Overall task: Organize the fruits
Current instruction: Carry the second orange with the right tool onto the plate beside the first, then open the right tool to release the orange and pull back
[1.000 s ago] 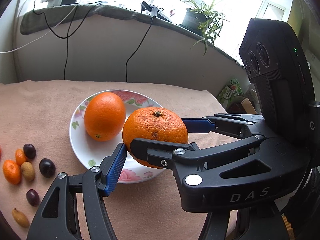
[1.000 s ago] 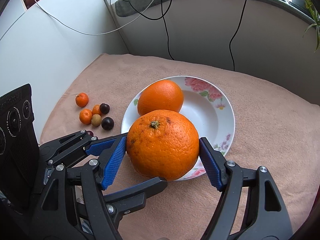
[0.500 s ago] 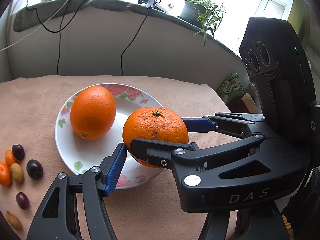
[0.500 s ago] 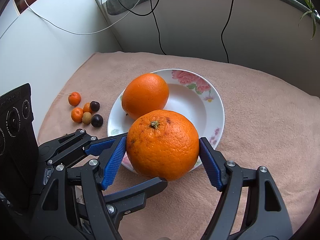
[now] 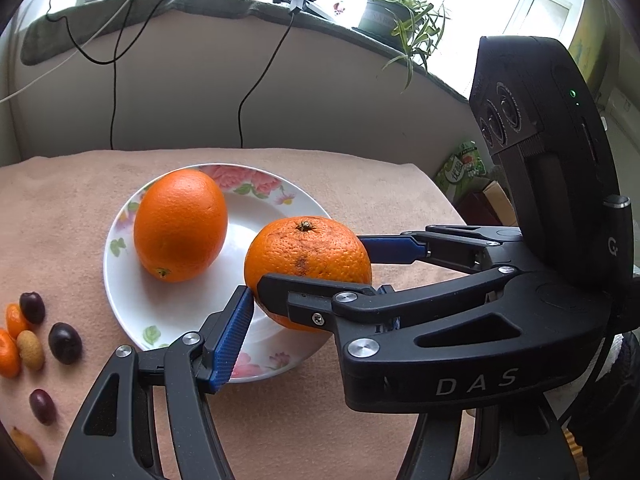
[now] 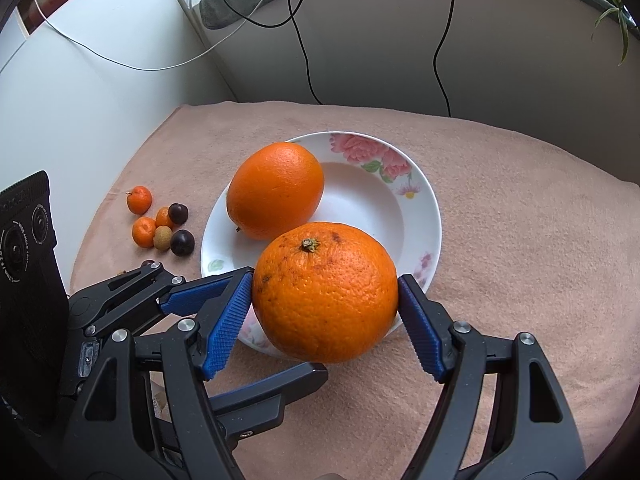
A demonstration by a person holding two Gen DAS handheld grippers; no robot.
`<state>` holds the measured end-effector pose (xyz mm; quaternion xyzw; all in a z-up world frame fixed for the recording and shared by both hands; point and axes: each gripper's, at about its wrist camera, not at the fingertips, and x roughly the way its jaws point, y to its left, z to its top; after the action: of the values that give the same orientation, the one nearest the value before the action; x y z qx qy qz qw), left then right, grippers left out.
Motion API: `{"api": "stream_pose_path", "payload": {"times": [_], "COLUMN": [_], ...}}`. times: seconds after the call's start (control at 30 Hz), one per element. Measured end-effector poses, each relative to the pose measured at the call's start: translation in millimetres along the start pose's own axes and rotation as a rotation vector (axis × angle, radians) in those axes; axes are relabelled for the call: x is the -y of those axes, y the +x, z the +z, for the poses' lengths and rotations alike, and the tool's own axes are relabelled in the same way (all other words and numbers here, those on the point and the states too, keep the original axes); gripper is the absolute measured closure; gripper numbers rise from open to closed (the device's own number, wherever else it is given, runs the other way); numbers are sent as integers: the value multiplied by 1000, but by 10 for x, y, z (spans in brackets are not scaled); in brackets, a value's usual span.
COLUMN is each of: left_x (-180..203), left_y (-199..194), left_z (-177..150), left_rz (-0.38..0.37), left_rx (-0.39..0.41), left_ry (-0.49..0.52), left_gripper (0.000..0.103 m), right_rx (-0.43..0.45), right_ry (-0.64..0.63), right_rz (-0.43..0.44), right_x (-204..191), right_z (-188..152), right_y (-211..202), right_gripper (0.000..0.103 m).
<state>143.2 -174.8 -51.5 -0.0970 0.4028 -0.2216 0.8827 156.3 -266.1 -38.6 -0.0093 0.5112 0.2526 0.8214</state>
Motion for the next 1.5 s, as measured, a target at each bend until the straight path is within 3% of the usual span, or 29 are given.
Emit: {"api": "stream_pose_path", "payload": {"times": [0.37, 0.87, 1.5], "left_x": [-67, -92, -440], "left_y": [-123, -367, -846], "left_z": [7, -71, -273], "left_rz": [5, 28, 102], "left_rx": [28, 61, 144], "left_ry": [-16, -10, -47], "left_gripper": [42, 42, 33], "right_rx": [51, 102, 164], "right_ry": [-6, 20, 13], "right_rz": [-42, -29, -53], "right_x": [-20, -109, -398], "right_z": [32, -28, -147], "right_y": [-116, -259, -310], "right_gripper": [26, 26, 26]}}
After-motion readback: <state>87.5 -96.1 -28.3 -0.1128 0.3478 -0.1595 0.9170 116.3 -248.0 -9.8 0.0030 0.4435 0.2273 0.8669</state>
